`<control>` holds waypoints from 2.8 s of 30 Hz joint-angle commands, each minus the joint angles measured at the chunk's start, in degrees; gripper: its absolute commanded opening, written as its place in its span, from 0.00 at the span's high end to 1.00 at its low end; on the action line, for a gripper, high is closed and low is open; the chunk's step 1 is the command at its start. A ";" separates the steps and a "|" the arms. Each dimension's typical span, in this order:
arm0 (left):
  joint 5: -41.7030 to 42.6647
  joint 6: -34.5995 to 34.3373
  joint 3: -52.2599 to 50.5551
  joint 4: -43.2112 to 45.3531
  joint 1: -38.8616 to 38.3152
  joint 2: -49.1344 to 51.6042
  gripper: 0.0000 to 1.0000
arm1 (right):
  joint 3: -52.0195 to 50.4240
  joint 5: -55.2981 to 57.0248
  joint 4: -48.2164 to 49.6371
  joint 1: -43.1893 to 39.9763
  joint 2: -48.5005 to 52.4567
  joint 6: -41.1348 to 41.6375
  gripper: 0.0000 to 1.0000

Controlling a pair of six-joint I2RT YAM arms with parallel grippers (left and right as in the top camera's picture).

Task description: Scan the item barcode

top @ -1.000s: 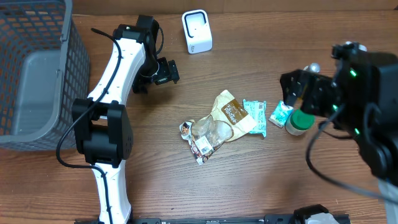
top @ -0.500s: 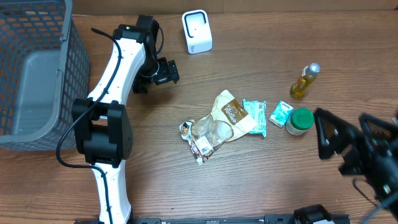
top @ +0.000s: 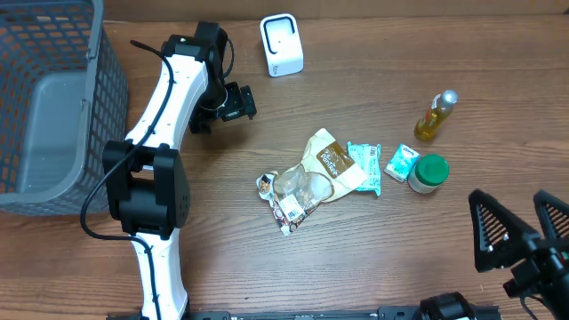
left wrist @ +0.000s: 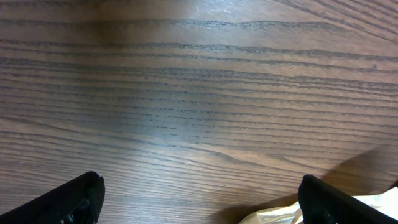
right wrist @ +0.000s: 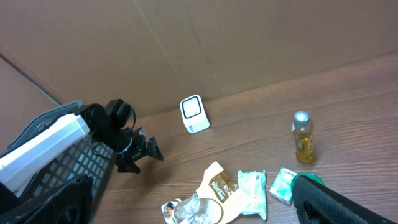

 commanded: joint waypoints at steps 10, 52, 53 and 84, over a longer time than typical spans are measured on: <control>-0.79 0.85 0.87 0.04 -0.48 -1.20 0.00 | 0.35 -0.13 -11.76 0.15 -1.88 -0.26 0.00; -0.79 0.85 0.87 0.04 -0.48 -1.20 0.00 | 0.28 0.31 -18.88 -1.66 -3.02 -0.33 0.00; -0.79 0.85 0.87 0.04 -0.48 -1.20 0.00 | 0.26 0.83 -18.84 -1.97 -3.08 -0.28 0.00; -0.79 0.85 0.87 0.04 -0.48 -1.20 0.00 | -72.46 -3.54 49.88 -4.63 -36.02 -2.58 0.00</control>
